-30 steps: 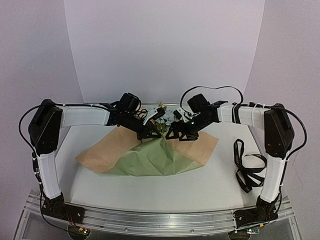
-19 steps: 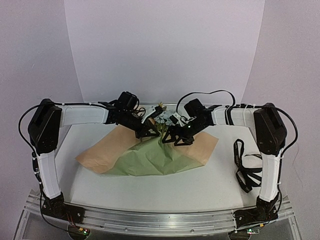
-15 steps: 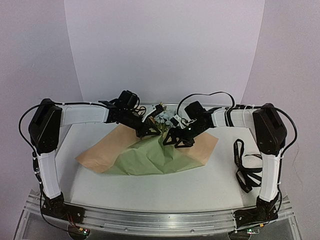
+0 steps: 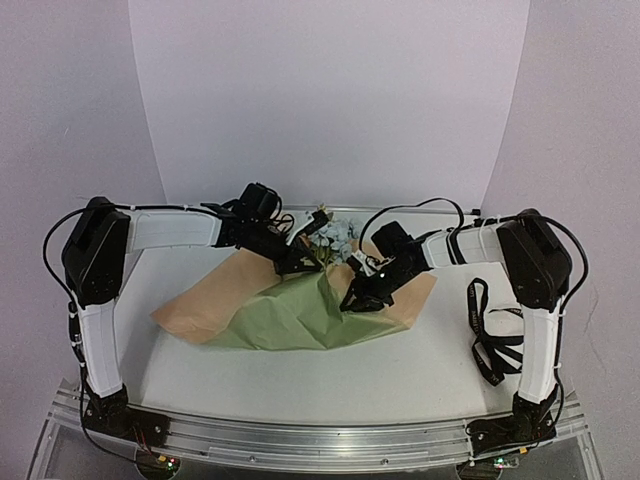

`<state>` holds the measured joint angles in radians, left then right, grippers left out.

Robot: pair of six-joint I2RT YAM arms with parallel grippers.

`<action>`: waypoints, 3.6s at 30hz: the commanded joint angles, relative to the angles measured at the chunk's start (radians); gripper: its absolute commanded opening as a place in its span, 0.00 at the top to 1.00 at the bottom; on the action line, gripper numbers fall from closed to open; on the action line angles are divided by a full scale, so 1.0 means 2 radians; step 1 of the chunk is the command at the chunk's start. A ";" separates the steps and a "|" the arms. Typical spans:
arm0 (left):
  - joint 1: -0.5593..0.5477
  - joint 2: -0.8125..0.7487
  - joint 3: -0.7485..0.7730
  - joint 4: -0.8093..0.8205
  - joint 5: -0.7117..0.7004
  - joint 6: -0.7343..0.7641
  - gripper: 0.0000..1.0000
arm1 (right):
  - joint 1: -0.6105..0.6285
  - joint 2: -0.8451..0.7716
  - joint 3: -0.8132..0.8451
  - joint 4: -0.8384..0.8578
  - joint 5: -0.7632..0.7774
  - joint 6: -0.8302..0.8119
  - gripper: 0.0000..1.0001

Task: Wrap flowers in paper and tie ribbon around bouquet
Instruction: Fold the bottom corner of the flattened wrapping paper at the center of the board, then press the fold line of the 1/4-folded wrapping paper.

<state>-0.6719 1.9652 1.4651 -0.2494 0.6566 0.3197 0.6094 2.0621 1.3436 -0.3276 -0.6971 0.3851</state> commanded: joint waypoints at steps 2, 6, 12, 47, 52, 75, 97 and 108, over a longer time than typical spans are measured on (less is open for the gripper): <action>0.017 0.001 0.033 0.035 -0.046 -0.075 0.76 | 0.002 -0.033 -0.029 0.022 0.035 0.026 1.00; 0.033 -0.022 0.021 0.051 -0.088 -0.130 0.55 | 0.004 -0.061 -0.056 0.027 0.086 0.043 1.00; 0.040 -0.065 0.021 0.017 -0.169 -0.195 0.43 | 0.013 -0.070 -0.039 -0.001 0.154 0.064 1.00; -0.042 -0.033 -0.212 -0.036 -0.253 -0.426 0.93 | 0.041 -0.065 0.009 -0.146 0.324 0.199 1.00; 0.000 -0.037 -0.233 -0.061 -0.307 -0.428 0.96 | 0.093 -0.105 -0.050 -0.128 0.335 0.266 1.00; 0.107 -0.280 -0.230 -0.176 -0.314 -0.571 0.48 | 0.127 -0.067 0.014 -0.101 0.367 0.230 1.00; 0.156 -0.291 -0.433 0.030 -0.205 -0.768 0.66 | 0.126 -0.070 0.010 -0.103 0.374 0.228 1.00; 0.216 -0.257 -0.448 -0.011 -0.215 -0.651 1.00 | 0.092 -0.067 -0.007 -0.127 0.339 0.190 1.00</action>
<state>-0.2560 1.4374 0.5716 -0.2383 0.2632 -1.0898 0.8208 1.9373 1.3277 -0.5386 -0.0068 0.8105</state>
